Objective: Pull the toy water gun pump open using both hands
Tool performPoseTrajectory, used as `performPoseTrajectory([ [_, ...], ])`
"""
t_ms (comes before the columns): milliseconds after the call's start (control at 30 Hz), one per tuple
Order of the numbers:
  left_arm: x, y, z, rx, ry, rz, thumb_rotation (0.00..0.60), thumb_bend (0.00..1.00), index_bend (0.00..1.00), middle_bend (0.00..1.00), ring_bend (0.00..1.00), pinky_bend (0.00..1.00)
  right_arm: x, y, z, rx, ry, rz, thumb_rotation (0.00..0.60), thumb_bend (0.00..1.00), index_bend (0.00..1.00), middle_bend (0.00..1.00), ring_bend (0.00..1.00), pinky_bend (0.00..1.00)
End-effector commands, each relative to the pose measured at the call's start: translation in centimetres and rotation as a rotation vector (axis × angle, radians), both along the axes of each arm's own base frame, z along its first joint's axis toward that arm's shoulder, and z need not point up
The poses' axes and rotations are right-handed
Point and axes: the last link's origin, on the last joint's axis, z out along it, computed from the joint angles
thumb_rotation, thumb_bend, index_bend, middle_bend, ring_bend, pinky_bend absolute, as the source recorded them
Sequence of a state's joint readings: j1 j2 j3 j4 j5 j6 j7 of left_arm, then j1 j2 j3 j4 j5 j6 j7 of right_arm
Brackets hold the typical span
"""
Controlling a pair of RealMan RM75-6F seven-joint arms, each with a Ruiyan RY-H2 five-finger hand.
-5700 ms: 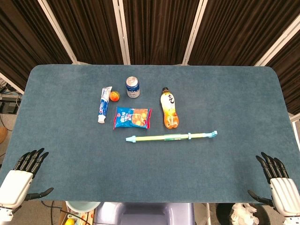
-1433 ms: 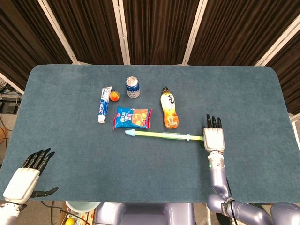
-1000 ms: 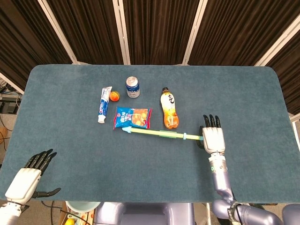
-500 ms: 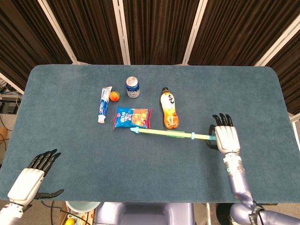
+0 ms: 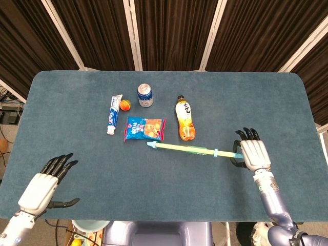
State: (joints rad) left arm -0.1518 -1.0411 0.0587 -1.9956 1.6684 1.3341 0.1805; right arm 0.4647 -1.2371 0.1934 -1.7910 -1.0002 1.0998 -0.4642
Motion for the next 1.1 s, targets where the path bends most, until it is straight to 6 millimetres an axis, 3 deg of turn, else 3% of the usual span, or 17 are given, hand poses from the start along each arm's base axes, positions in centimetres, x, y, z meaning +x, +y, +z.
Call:
performPoseTrajectory([
  [33, 1.1, 0.7, -0.5, -0.009, -0.010, -0.018, 0.600, 0.04, 0.12, 0.01, 0.00, 0.08, -0.1, 0.1, 0.5, 0.053, -0.021, -0.024, 0.600, 0.68, 0.96, 0.18, 0.05, 0.00],
  [400, 0.8, 0.3, -1.2, -0.021, -0.010, 0.006, 0.600, 0.04, 0.12, 0.01, 0.00, 0.08, 0.3, 0.5, 1.1, 0.137, -0.188, -0.110, 0.600, 0.68, 0.96, 0.19, 0.04, 0.00],
  [667, 0.5, 0.8, -1.2, -0.017, -0.002, 0.011, 0.600, 0.04, 0.12, 0.02, 0.00, 0.08, 0.5, 0.8, 1.1, 0.191, -0.177, -0.111, 0.600, 0.68, 0.96, 0.19, 0.04, 0.00],
  [867, 1.4, 2.8, -2.4, -0.021, 0.020, -0.002, 0.600, 0.06, 0.14, 0.02, 0.00, 0.08, 0.6, 1.1, 1.1, 0.213, -0.160, -0.101, 0.600, 0.68, 0.96, 0.19, 0.04, 0.00],
  [1100, 3.2, 7.0, -4.4, -0.002, 0.081, -0.014, 0.600, 0.11, 0.23, 0.04, 0.00, 0.08, 0.8, 1.3, 1.5, 0.216, -0.152, -0.092, 0.600, 0.67, 0.96, 0.19, 0.04, 0.00],
])
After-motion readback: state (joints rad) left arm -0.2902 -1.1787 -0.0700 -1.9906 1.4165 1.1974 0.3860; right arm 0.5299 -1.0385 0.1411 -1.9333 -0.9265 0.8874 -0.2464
